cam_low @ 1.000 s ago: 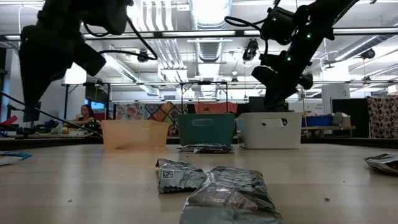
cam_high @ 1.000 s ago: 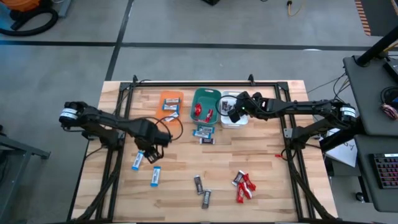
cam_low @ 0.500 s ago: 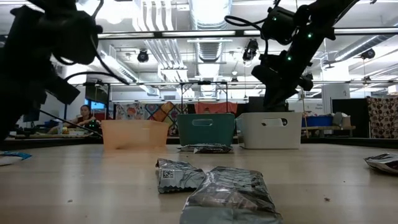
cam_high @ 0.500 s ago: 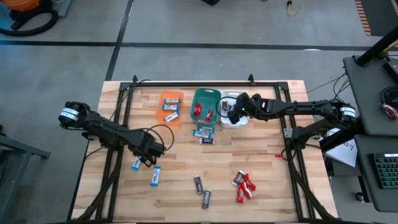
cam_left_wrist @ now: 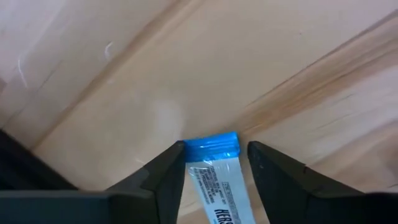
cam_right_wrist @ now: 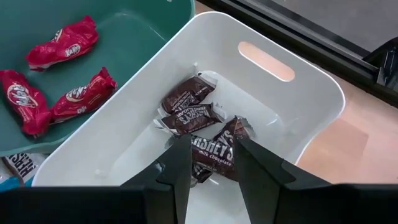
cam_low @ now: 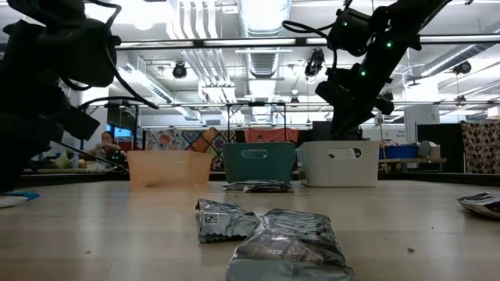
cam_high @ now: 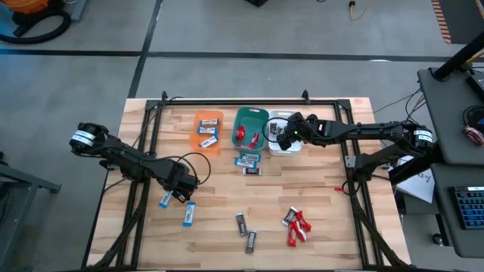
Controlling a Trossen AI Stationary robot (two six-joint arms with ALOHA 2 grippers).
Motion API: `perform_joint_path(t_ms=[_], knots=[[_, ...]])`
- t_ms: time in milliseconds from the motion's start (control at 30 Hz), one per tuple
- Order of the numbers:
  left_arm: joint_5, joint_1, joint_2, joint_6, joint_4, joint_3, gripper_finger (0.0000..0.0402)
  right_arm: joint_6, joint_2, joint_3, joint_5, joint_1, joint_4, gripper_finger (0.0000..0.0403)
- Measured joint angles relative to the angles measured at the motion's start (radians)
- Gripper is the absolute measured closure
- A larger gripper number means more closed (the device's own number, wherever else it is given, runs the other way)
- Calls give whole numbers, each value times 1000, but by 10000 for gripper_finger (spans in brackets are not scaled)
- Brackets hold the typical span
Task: Organize candy in baskets
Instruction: Put the white chocolate into the orange bin
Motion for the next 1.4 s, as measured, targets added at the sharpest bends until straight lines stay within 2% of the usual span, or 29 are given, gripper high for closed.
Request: perform_joint_path(t_ms=[200,367,433,767,1000,1067,1233,1400], knots=[[-17,-13,2,1,10,-1,289,0,0,0,0,0,0,293],[-25,-15,4,24,13,19,365,0,0,0,0,0,0,293],[-68,-14,6,37,7,33,391,0,0,0,0,0,0,293],[-189,-14,6,170,7,167,401,-6,0,0,0,0,-1,293],[-311,-19,4,376,7,287,401,-10,0,0,0,0,-1,293],[-314,-19,4,434,8,309,401,-11,0,0,0,0,-2,293],[-339,-42,-1,576,43,320,401,-13,0,-1,0,0,-9,293],[-379,-55,-8,632,84,303,402,-13,0,-12,-1,0,-10,293]])
